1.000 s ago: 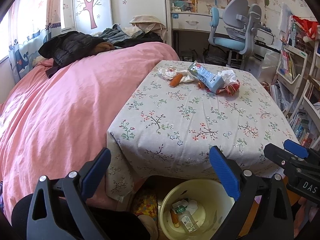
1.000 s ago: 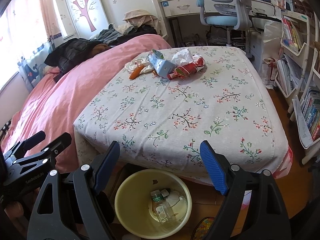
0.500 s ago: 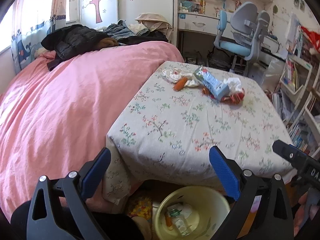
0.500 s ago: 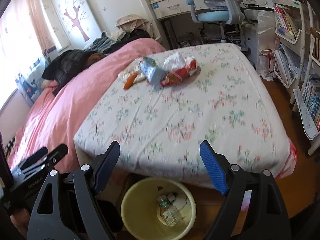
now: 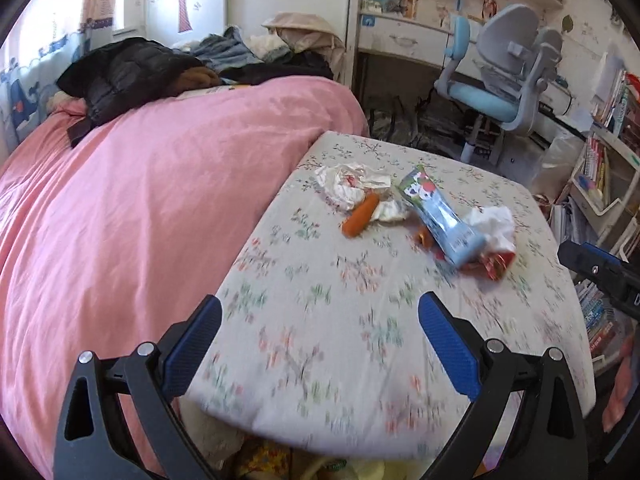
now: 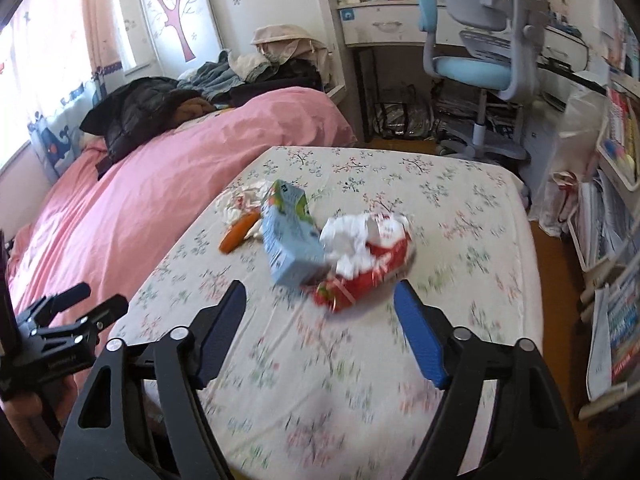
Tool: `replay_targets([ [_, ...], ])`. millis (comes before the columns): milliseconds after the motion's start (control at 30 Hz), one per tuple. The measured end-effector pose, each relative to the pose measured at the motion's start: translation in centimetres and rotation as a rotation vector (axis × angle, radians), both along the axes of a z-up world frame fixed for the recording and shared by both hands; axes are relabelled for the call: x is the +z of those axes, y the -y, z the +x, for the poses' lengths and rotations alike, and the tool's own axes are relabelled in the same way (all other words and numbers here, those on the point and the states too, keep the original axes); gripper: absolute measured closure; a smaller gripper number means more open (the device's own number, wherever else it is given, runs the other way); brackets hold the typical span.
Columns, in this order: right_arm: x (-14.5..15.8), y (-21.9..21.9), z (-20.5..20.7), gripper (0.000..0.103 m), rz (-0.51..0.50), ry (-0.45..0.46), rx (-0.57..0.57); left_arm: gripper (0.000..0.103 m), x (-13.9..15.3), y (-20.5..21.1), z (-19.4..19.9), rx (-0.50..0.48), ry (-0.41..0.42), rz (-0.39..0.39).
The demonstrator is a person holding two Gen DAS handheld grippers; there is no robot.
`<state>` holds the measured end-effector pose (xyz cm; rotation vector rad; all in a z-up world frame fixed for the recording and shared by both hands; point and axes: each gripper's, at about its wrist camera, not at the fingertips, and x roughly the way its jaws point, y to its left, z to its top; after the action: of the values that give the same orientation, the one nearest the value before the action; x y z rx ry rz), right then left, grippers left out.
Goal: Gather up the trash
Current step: 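Grasp the white tissue with the right tool while the left tool grasps an orange carrot piece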
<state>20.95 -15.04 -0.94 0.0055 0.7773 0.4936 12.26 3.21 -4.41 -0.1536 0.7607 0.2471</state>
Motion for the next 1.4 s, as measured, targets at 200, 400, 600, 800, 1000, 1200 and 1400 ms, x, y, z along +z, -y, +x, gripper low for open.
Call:
replay_targets([
  [200,-2.3,-0.6,5.1,0.046,0.024,-0.059,-0.005,0.01,-1.6,-1.1,6.2,-0.021,-0.055,0.055],
  [400,-4.4,-0.5,8.4,0.053,0.02,-0.099,-0.02,0.018,-3.2,-1.2,10.3,-0.077,-0.109,0.063],
  [600,-6.4,-1.5,10.5,0.06,-0.007,-0.12,0.009,0.024,-4.2,-1.3,13.1,-0.102,-0.15,0.066],
  [800,-7.5,-2.8,11.0,0.095,-0.042,-0.122,0.058,0.08,-6.2,-2.0,14.8,-0.125,-0.256,-0.023],
  [1000,-5.7,-2.2,10.4,0.102,0.025,-0.085,0.056,0.09,-4.8,-2.8,13.7,-0.147,-0.223,-0.123],
  [1200,-3.1,-1.0,9.0,0.102,0.081,-0.033,0.042,0.097,-2.3,-2.3,11.8,-0.217,-0.183,-0.146],
  [1400,-1.0,0.4,7.4,0.102,0.157,-0.008,0.03,0.097,-3.1,-1.5,11.9,-0.236,-0.209,-0.076],
])
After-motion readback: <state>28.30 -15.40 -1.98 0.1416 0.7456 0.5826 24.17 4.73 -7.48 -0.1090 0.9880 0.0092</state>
